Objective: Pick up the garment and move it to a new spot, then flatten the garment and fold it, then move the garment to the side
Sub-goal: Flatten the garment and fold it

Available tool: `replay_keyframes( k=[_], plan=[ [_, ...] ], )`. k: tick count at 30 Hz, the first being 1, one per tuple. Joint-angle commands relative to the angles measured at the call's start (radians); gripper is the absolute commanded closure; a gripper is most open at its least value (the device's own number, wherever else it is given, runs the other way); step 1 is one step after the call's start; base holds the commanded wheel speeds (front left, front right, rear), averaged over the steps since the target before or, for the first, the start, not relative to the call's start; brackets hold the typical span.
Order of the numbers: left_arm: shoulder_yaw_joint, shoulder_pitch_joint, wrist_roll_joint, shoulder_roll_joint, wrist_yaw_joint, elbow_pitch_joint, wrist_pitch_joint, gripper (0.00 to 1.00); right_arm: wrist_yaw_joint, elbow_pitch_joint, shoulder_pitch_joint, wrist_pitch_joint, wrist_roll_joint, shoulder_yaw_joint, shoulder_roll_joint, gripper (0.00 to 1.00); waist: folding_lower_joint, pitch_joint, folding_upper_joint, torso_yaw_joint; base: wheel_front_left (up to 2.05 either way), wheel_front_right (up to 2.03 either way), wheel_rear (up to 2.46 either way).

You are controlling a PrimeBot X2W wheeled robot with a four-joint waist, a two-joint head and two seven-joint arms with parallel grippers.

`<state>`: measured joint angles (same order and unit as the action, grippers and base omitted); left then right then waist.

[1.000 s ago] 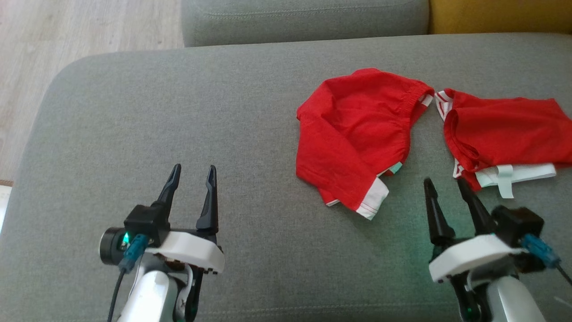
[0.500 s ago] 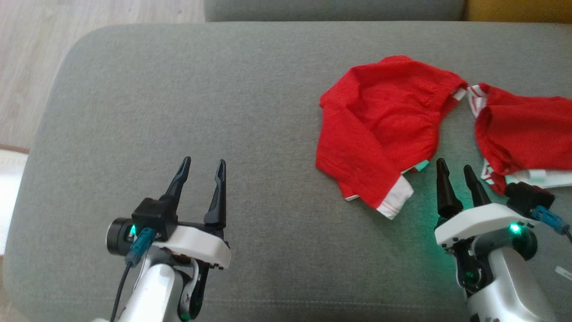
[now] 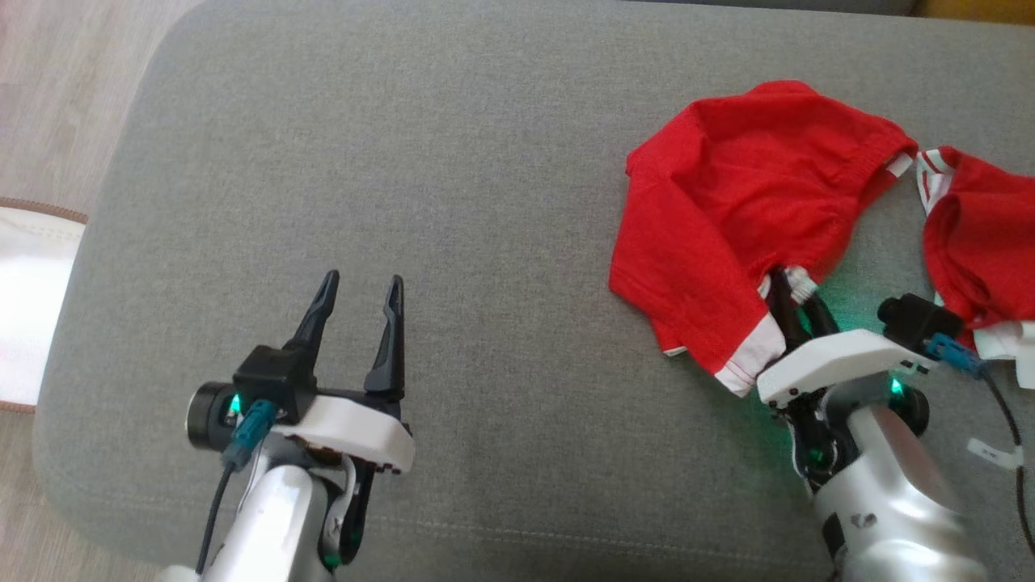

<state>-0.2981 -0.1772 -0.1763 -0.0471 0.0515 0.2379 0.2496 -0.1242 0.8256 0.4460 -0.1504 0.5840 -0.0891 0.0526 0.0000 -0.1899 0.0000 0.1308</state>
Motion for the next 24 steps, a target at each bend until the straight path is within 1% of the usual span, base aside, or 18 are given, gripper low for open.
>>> replay_keyframes(
  k=[1, 4, 7, 10, 13, 16, 19, 22, 24],
  plan=[
    [0.040, -0.039, 0.014, -0.003, -0.005, -0.027, 0.012, 0.00, -0.007, -0.013, 0.021, -0.022, 0.002, -0.026, -0.002, 1.00, 0.0000, 0.004, 0.0000, -0.004, 0.00, 0.00, 0.00],
    [0.050, -0.036, 0.017, -0.003, -0.004, -0.023, 0.012, 0.00, -0.007, 0.002, 0.040, -0.067, -0.026, -0.021, -0.002, 1.00, 0.0000, 0.019, 0.0000, -0.015, 0.00, 0.00, 0.00],
    [0.056, -0.032, 0.016, -0.003, -0.003, -0.024, 0.012, 0.00, -0.007, -0.016, 0.058, -0.096, -0.080, 0.019, -0.002, 1.00, 0.0000, 0.039, 0.0000, -0.029, 0.00, 0.00, 0.00],
    [0.054, -0.023, 0.011, -0.003, -0.001, -0.026, 0.012, 0.00, -0.007, -0.076, 0.076, -0.106, -0.148, 0.085, 0.002, 1.00, 0.0000, 0.062, 0.0000, -0.042, 0.00, 0.00, 0.00],
    [0.050, -0.013, 0.007, -0.003, 0.001, -0.025, 0.012, 0.00, -0.007, -0.160, 0.096, -0.107, -0.217, 0.140, 0.020, 1.00, 0.0000, 0.086, 0.0000, -0.050, 0.00, 0.00, 0.00],
    [0.047, -0.003, 0.002, -0.003, 0.004, -0.025, 0.012, 0.00, -0.007, -0.257, 0.119, -0.069, -0.297, 0.175, 0.048, 1.00, 0.0000, 0.111, 0.0000, -0.051, 0.00, 0.00, 0.00],
    [0.045, 0.005, -0.004, -0.003, 0.009, -0.027, 0.012, 0.00, -0.007, -0.366, 0.136, 0.003, -0.369, 0.191, 0.072, 1.00, 0.0000, 0.132, 0.0000, -0.047, 0.00, 0.00, 0.00],
    [0.044, 0.013, -0.009, -0.003, 0.012, -0.031, 0.012, 0.00, -0.007, -0.477, 0.148, 0.080, -0.415, 0.171, 0.084, 1.00, 0.0000, 0.142, 0.0000, -0.040, 0.00, 0.00, 0.00],
    [0.043, 0.017, -0.011, -0.003, 0.012, -0.033, 0.012, 0.00, -0.007, -0.539, 0.152, 0.125, -0.433, 0.141, 0.084, 1.00, 0.0000, 0.146, 0.0000, -0.033, 0.00, 0.00, 0.00]
  ],
)
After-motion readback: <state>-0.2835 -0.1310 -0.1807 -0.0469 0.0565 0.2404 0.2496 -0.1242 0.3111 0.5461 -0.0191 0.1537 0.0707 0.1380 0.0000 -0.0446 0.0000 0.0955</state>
